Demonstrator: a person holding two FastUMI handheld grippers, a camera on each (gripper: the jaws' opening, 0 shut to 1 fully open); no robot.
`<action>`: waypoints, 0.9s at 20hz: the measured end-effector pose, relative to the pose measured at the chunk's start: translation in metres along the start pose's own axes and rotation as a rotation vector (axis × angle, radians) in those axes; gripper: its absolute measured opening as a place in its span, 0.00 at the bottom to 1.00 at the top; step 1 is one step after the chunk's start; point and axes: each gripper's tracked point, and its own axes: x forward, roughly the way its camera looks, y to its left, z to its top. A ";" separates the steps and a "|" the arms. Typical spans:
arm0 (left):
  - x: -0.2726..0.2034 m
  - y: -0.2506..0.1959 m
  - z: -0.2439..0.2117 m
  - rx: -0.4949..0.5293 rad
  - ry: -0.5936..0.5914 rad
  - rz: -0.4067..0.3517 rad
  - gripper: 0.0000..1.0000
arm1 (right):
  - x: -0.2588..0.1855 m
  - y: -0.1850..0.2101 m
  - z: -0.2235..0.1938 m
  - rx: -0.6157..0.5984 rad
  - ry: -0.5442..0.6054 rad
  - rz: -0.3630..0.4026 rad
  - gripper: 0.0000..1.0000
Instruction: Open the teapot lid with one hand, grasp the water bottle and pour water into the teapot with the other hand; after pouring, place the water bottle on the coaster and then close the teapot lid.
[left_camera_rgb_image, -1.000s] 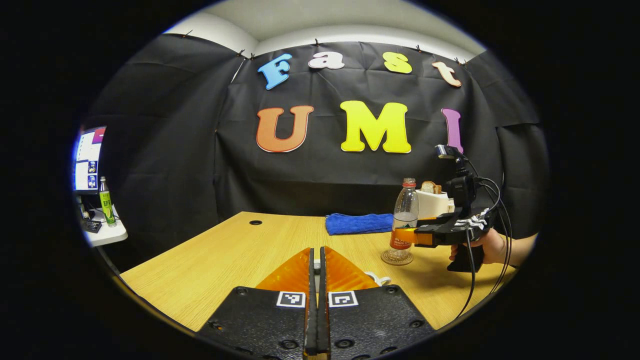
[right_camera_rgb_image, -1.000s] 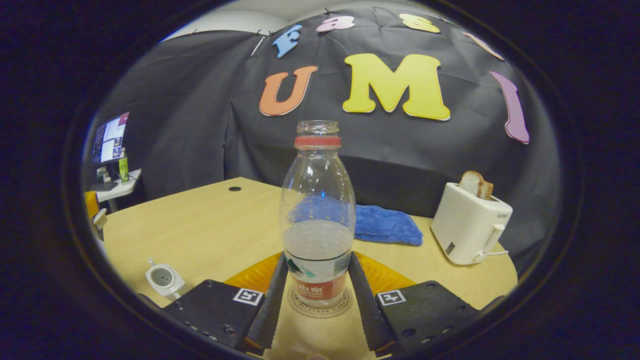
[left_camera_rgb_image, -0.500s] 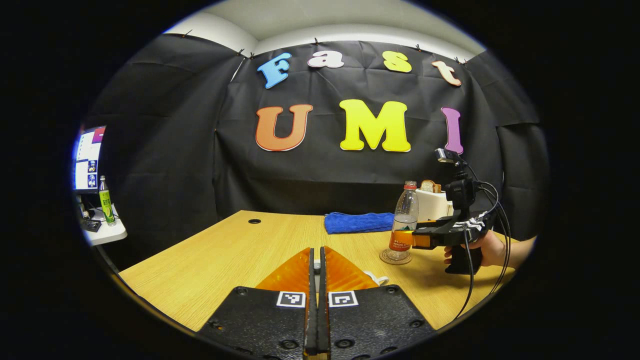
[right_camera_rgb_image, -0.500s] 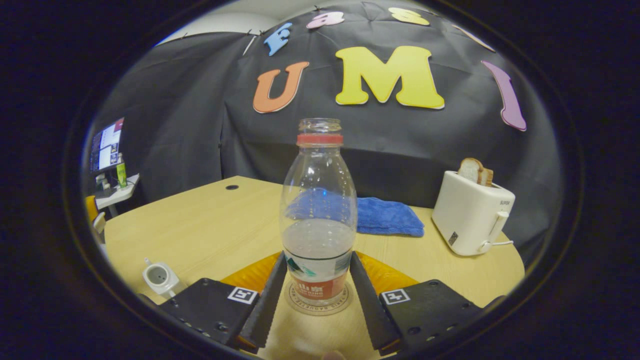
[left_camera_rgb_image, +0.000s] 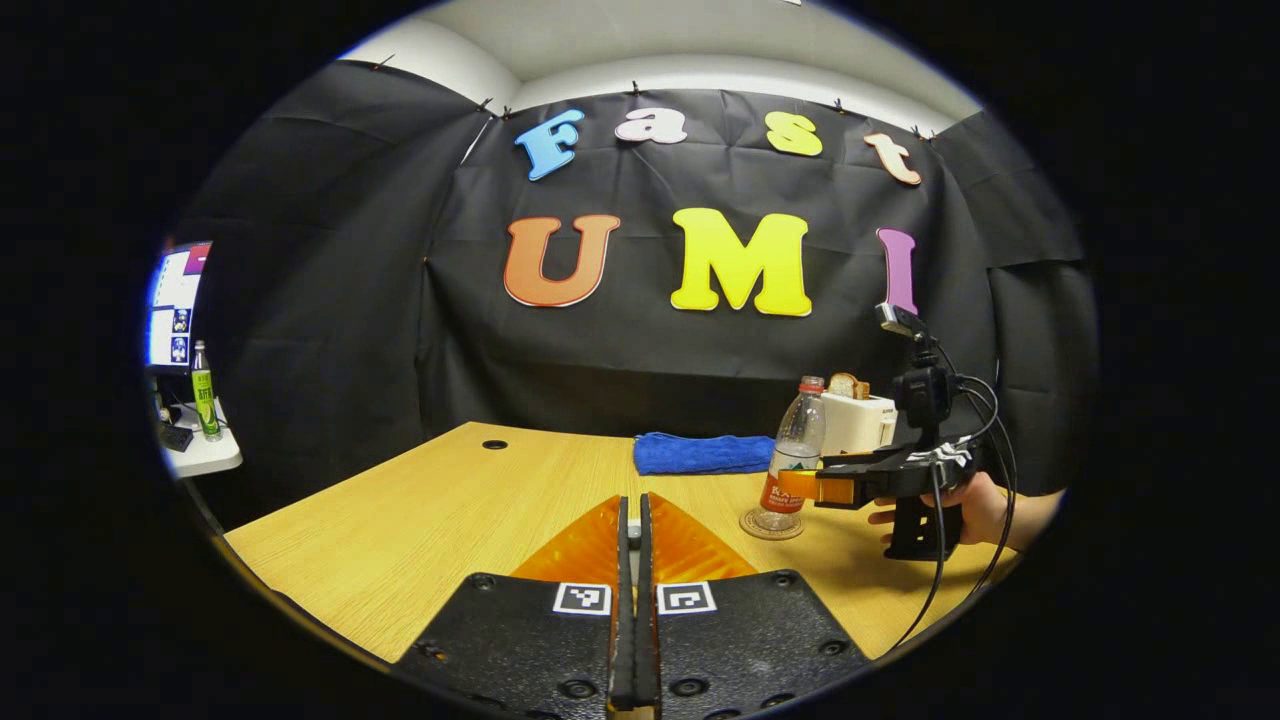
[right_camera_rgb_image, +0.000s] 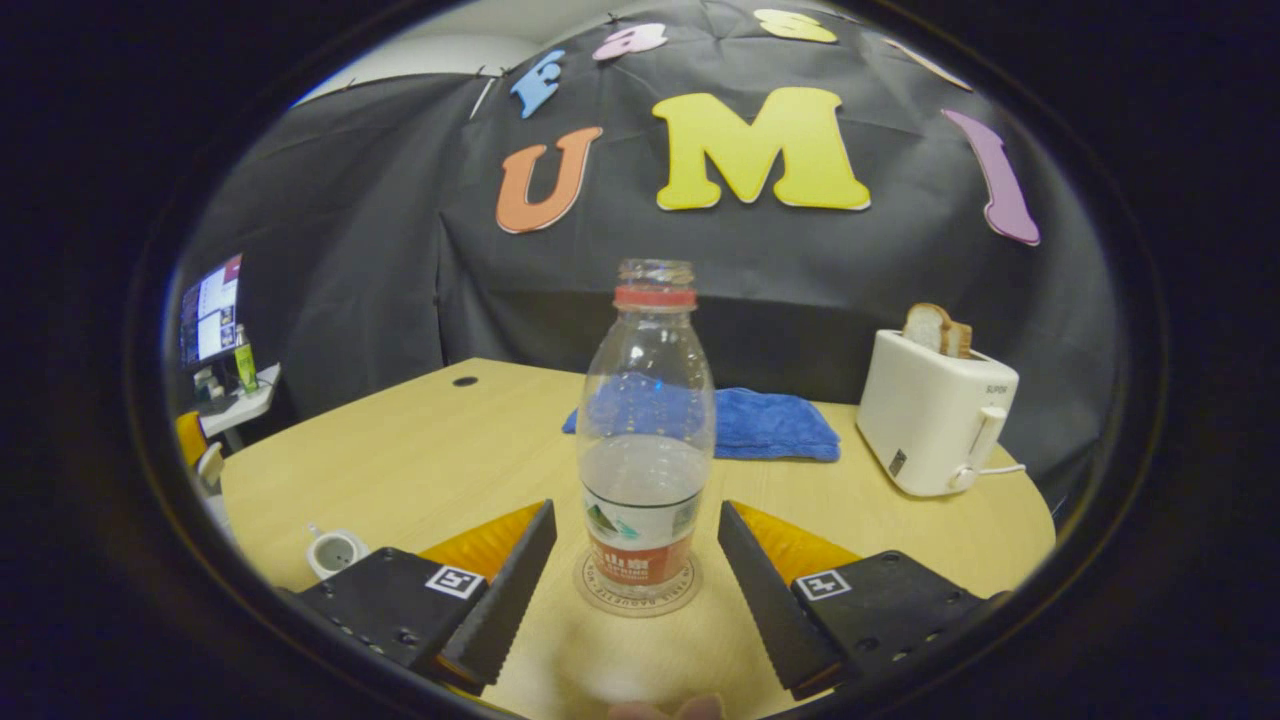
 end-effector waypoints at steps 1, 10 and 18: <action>0.003 -0.005 0.000 0.006 0.000 -0.009 0.03 | -0.010 -0.002 0.001 0.011 -0.008 0.000 0.97; 0.040 -0.038 -0.034 0.049 0.072 -0.031 0.03 | -0.106 -0.042 0.006 -0.067 -0.174 -0.114 0.97; 0.068 -0.040 -0.065 0.029 0.135 -0.016 0.03 | -0.133 -0.095 -0.020 -0.040 -0.177 -0.229 0.93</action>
